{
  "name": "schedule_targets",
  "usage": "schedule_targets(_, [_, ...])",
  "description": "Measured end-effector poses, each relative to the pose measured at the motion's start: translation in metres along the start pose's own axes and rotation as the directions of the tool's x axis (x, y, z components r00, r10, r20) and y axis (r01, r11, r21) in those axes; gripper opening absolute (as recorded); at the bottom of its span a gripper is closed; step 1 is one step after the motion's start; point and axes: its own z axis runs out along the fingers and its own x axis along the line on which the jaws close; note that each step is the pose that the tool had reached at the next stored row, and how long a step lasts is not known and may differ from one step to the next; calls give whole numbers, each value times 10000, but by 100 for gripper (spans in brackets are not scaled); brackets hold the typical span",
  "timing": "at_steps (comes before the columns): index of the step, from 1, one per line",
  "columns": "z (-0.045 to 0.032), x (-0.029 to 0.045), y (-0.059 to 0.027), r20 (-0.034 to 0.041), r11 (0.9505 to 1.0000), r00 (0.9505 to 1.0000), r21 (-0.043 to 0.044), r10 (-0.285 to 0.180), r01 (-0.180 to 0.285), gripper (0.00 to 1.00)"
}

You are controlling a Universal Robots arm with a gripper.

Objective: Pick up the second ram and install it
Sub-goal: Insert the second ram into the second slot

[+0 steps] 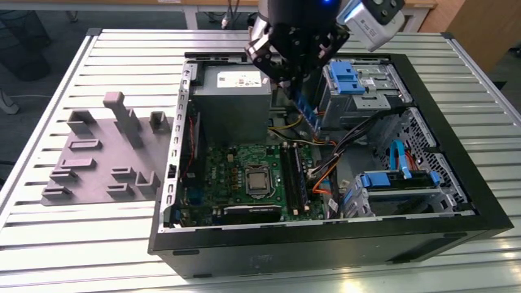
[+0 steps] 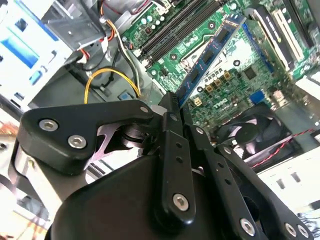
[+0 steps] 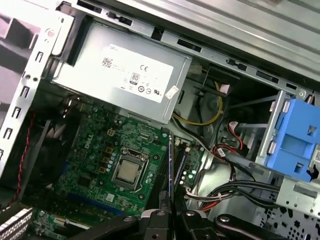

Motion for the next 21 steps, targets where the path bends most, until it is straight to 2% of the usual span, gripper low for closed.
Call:
schedule_targets(3, [7, 0, 0, 15, 9987, 9987, 29, 504, -504, 14])
schedule_targets(6, [14, 1, -1, 31, 9948, 9949, 58, 1012, -1012, 14])
schedule_targets(10, [28, 1, 0, 45, 9864, 9864, 92, 1641, -1641, 14])
schedule_targets(14, [55, 3, 0, 47, 9752, 9753, 119, 2208, -2209, 14])
schedule_targets(15, [64, 4, 0, 32, 9729, 9730, 122, 2309, -2309, 14])
schedule_targets(16, [71, 4, 0, -17, 9714, 9715, 121, 2371, -2371, 14])
schedule_targets(19, [88, 5, -1, -262, 9686, 9683, 110, 2485, -2482, 14])
schedule_targets(20, [98, 6, -2, -299, 9674, 9669, 109, 2533, -2531, 14])
schedule_targets(21, [111, 7, -2, -305, 9652, 9647, 113, 2614, -2612, 14])
